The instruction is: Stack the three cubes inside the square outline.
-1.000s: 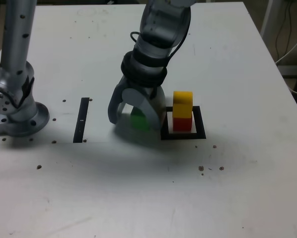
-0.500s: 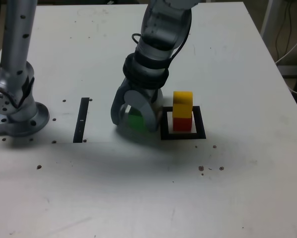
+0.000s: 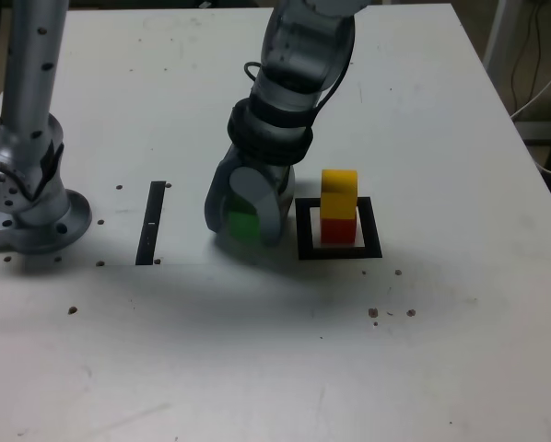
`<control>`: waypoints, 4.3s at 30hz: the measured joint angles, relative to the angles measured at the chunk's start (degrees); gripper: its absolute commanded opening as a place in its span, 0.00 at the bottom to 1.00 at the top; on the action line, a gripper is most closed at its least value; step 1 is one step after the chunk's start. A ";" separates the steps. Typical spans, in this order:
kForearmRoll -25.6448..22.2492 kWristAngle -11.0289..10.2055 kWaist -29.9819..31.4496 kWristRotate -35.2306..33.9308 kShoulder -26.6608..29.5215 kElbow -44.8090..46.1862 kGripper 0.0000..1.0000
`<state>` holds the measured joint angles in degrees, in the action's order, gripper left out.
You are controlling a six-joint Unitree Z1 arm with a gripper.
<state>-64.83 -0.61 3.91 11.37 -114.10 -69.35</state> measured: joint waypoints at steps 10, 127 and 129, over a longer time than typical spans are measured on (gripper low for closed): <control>-3.37 -0.20 0.00 -0.32 2.58 -0.91 0.33; -26.84 0.58 0.07 -3.43 -4.24 -39.80 0.97; -26.87 0.21 0.08 -3.44 -3.56 -39.80 0.97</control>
<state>-91.70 -0.40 3.99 7.93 -117.67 -109.15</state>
